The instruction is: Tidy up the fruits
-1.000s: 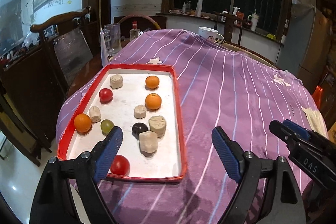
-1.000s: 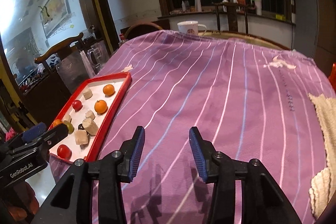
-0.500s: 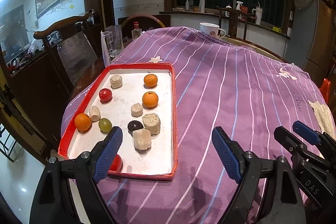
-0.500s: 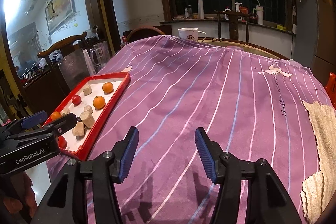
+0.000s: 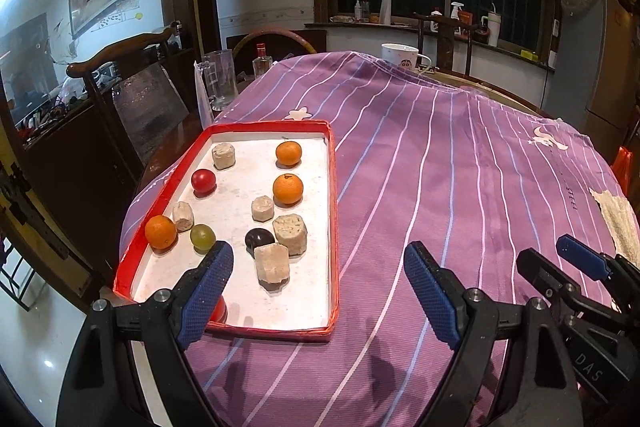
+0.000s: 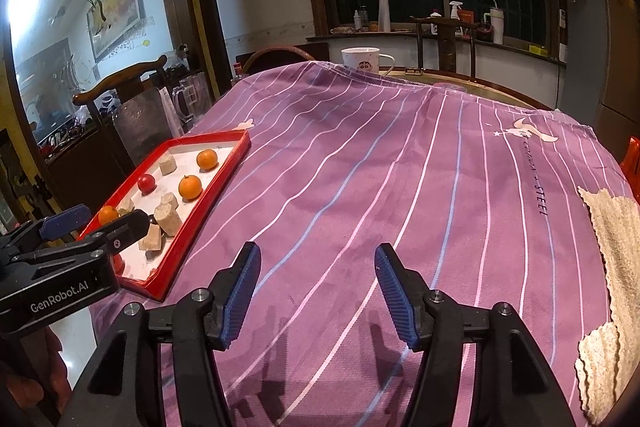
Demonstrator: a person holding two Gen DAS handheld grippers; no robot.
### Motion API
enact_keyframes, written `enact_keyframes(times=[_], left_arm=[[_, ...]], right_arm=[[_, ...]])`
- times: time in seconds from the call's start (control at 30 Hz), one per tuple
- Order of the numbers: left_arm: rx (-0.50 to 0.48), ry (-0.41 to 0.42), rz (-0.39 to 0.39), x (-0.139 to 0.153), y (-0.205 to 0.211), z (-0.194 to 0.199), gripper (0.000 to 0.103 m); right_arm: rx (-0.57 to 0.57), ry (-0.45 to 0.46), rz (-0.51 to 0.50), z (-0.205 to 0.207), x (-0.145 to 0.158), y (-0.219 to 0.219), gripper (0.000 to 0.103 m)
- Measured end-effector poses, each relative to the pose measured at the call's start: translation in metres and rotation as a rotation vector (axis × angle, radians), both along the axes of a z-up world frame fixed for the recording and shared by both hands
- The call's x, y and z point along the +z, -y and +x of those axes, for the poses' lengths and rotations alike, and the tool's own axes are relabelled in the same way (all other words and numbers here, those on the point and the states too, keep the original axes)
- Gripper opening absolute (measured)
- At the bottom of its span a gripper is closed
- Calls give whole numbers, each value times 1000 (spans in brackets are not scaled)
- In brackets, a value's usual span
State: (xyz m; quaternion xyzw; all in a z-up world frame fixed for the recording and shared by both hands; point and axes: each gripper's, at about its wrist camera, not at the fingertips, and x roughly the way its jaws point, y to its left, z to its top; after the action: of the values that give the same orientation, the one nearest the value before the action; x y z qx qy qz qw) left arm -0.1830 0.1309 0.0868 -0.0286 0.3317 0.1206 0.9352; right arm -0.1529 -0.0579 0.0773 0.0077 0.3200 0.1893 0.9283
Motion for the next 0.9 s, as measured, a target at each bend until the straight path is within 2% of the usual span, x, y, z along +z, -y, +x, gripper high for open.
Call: enact_keyframes(times=[0.4, 0.7, 0.8, 0.83, 0.9], left_arm=[[12, 47, 3, 12, -2, -15, 87], [39, 118, 18, 31, -1, -40, 89], [71, 188, 45, 42, 2, -56, 96], [89, 232, 54, 48, 2, -64, 101], [104, 304, 60, 58, 3, -79, 103]], right_arm=[[17, 18, -29, -12, 4, -9, 65], [28, 56, -41, -32, 16, -11, 66], [32, 75, -42, -41, 21, -11, 66], [33, 84, -43, -45, 23, -11, 66], [36, 102, -45, -54, 27, -10, 66]])
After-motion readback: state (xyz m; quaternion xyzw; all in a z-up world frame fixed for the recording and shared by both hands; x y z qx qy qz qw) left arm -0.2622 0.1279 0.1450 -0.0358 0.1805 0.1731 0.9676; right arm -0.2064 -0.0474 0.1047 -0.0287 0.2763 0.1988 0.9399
